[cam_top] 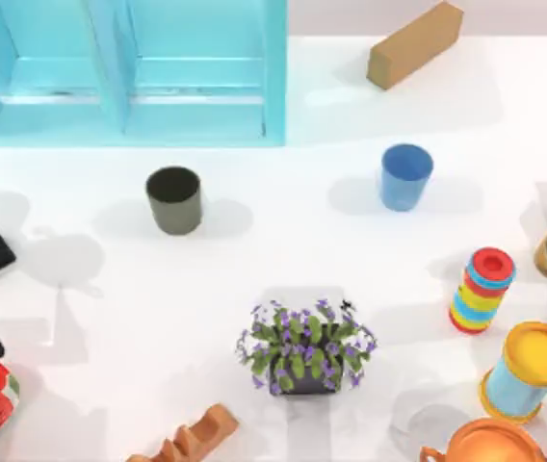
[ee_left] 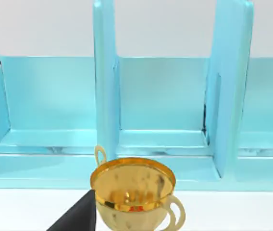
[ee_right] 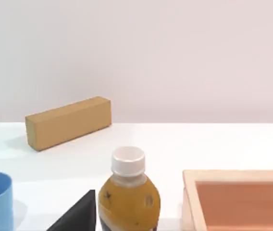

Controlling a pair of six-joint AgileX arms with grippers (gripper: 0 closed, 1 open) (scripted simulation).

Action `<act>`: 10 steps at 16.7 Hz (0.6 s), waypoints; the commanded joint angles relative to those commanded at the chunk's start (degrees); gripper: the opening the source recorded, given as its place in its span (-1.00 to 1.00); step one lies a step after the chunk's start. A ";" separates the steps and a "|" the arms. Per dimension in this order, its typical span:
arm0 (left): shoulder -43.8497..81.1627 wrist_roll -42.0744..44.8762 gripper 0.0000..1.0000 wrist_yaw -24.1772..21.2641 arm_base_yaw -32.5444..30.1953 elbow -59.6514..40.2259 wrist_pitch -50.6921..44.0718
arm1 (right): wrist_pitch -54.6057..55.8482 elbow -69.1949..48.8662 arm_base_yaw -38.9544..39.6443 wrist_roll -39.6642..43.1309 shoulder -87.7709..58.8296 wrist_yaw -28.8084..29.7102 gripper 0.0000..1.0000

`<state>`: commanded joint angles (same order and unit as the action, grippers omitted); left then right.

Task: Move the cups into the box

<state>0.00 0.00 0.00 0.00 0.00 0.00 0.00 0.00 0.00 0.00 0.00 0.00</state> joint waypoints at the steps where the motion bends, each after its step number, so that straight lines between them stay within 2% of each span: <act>1: 0.00 0.00 1.00 0.00 0.00 0.00 0.00 | 0.00 0.00 0.00 0.00 0.00 0.00 1.00; 5: 0.00 0.00 1.00 0.00 0.00 0.00 0.00 | -2.52 -2.61 0.09 -0.46 -3.05 1.10 1.00; 10: 0.00 0.00 1.00 0.00 0.00 0.00 0.00 | -14.29 -17.58 2.96 -3.77 -19.32 3.13 1.00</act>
<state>0.00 0.00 0.00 0.00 0.00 0.00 -14.29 -17.58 2.96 -3.77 -19.32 3.13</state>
